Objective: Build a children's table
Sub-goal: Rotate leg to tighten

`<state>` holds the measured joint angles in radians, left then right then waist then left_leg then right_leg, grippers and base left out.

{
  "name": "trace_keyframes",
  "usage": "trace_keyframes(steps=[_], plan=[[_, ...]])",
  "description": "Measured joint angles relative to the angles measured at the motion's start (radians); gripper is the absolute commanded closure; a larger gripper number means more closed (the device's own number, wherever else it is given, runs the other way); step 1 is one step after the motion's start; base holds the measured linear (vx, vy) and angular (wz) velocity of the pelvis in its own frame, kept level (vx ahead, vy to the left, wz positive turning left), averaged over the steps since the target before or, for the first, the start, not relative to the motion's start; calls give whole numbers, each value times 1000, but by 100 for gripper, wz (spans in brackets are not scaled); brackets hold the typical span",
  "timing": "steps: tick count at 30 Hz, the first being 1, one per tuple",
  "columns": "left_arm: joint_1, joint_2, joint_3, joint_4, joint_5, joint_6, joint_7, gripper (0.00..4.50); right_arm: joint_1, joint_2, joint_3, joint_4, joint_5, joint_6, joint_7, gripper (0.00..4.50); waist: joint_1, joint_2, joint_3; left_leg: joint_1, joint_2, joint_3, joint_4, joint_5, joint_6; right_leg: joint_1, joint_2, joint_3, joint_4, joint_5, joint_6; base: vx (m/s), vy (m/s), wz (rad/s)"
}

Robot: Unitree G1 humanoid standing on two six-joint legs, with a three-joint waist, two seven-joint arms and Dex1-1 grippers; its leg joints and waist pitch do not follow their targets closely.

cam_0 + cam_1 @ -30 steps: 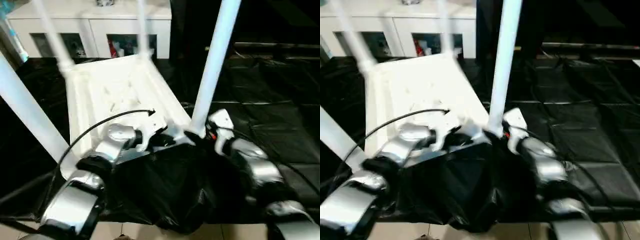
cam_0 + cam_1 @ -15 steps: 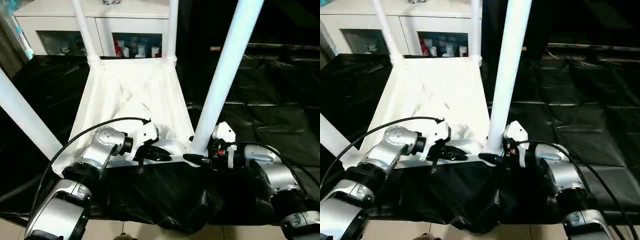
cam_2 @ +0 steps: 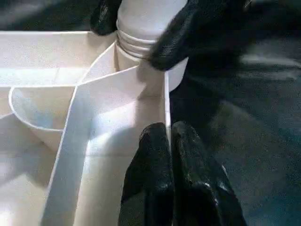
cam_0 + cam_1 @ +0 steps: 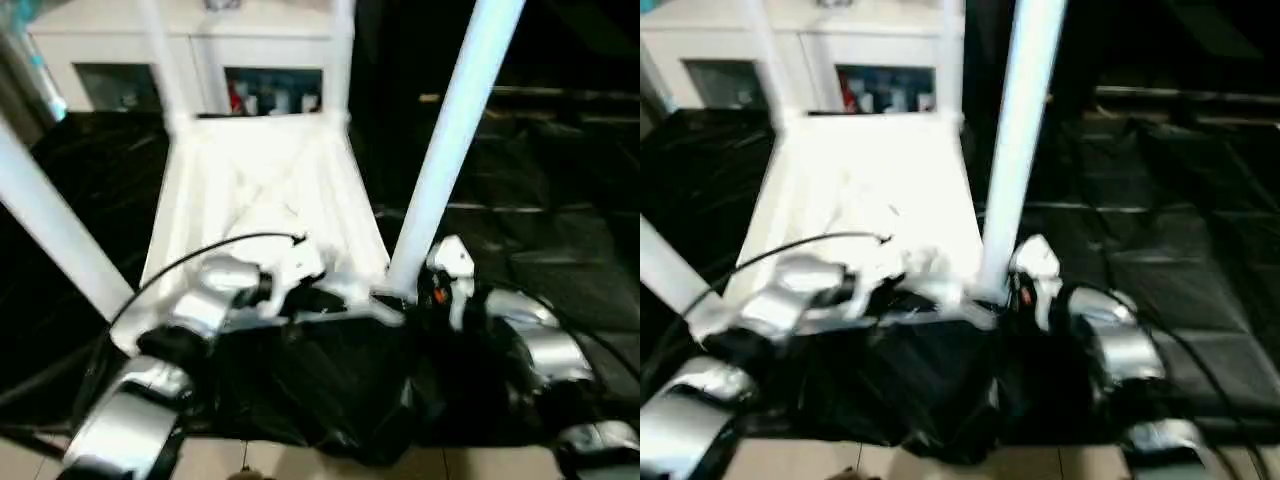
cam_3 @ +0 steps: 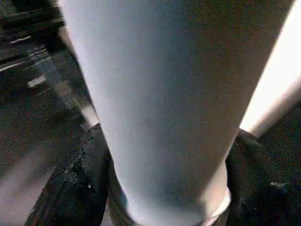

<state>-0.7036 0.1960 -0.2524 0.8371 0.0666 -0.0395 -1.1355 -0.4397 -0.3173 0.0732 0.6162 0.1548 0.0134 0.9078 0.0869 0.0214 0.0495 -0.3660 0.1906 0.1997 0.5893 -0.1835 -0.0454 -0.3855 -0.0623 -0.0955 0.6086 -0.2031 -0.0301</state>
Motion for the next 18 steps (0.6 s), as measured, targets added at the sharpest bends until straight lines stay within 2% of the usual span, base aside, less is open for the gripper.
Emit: trace_keyframes(steps=[5, 10, 14, 15, 18], plan=[[-55, -74, 12, 86, 19, 31, 173, 450, -45, 93, -54, 63, -27, 23, -290, 176, -9, 1, -1, 3, 0, 0, 0, 1, -1, 2, 0, 0, 0, 0, 1, 0, 0, 0], [-92, -133, 22, 141, 38, 49, 301, 450, -90, 180, -97, 105, -53, 43, -515, 176, -9, 6, -4, 3, -1, 0, -1, 0, -1, 3, 0, 1, 0, 1, -1, 0, 0, 0], [-98, -143, 30, 160, 42, 41, 317, 450, -97, 195, -98, 114, -84, 24, -563, 176, -10, 10, -6, 3, -1, 0, -2, 0, -1, 3, 0, 0, -1, 2, -2, 0, 0, 0], [-98, -143, 30, 163, 42, 33, 315, 450, -94, 195, -98, 114, -84, 15, -560, 121, -10, 11, -7, 3, -1, 0, -2, 0, -1, 3, -1, 0, -1, 2, -2, 0, 0, 0], [-98, -138, 30, 165, 42, 24, 299, 450, -80, 186, -96, 111, -85, -9, -514, 100, -9, 11, -7, 2, -1, 0, -2, 0, -1, 2, 0, 0, -1, 1, -1, 0, 0, 0]])
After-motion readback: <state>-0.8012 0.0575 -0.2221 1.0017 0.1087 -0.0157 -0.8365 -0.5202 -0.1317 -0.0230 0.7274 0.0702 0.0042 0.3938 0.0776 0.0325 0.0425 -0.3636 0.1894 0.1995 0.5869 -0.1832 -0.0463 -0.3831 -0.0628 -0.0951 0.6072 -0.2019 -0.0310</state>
